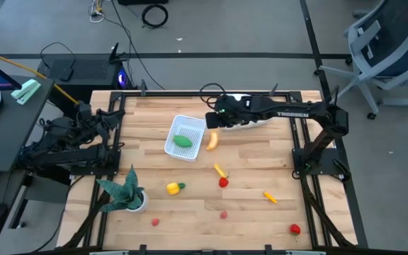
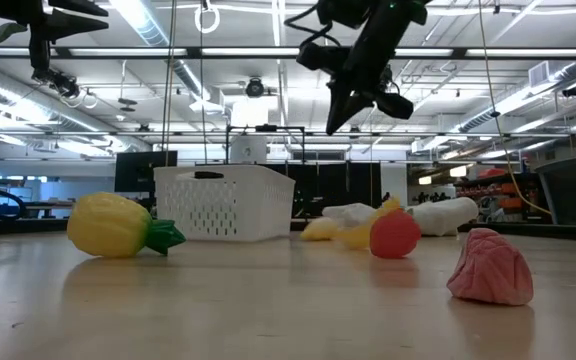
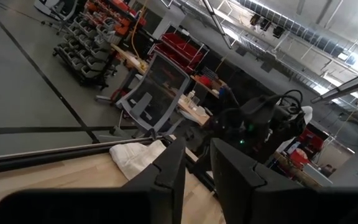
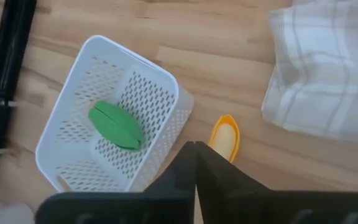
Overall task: Pick and placing Produce into tupperware
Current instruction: Put the banana into the white basket
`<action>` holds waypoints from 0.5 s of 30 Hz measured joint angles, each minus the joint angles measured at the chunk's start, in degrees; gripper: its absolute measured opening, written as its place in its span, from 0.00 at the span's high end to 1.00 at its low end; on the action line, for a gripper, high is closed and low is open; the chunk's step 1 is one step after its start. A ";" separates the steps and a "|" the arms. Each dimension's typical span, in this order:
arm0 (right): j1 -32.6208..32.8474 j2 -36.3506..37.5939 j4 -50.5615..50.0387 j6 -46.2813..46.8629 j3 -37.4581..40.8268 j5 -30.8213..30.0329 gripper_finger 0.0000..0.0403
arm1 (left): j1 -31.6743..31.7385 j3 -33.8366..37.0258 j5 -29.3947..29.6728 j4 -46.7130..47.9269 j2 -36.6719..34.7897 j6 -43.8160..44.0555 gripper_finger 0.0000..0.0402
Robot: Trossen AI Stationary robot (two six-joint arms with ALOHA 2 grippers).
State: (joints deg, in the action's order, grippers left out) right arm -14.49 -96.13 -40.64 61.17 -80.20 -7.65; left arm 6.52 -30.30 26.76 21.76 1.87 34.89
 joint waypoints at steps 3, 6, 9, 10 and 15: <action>0.41 0.04 -0.09 -1.62 0.00 -0.31 0.94 | 0.00 -0.01 0.00 0.00 0.01 0.02 0.79; 1.21 -0.20 -0.03 -2.72 0.00 -0.30 0.93 | 0.00 -0.01 0.00 0.00 0.00 0.02 0.80; 1.67 -0.55 -0.61 -0.91 0.00 0.07 0.91 | 0.00 -0.02 0.02 0.00 0.00 0.00 0.81; 1.72 -0.60 -0.64 -0.24 0.00 0.07 0.90 | 0.00 -0.01 0.01 0.00 0.02 0.01 0.81; 1.41 -0.66 -4.98 1.37 0.00 1.62 0.81 | 0.00 -0.02 0.00 0.01 0.00 0.04 0.80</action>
State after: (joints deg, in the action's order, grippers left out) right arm -13.08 -96.79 -45.62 62.54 -80.20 -6.04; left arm 6.52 -30.33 26.76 21.77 1.87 34.94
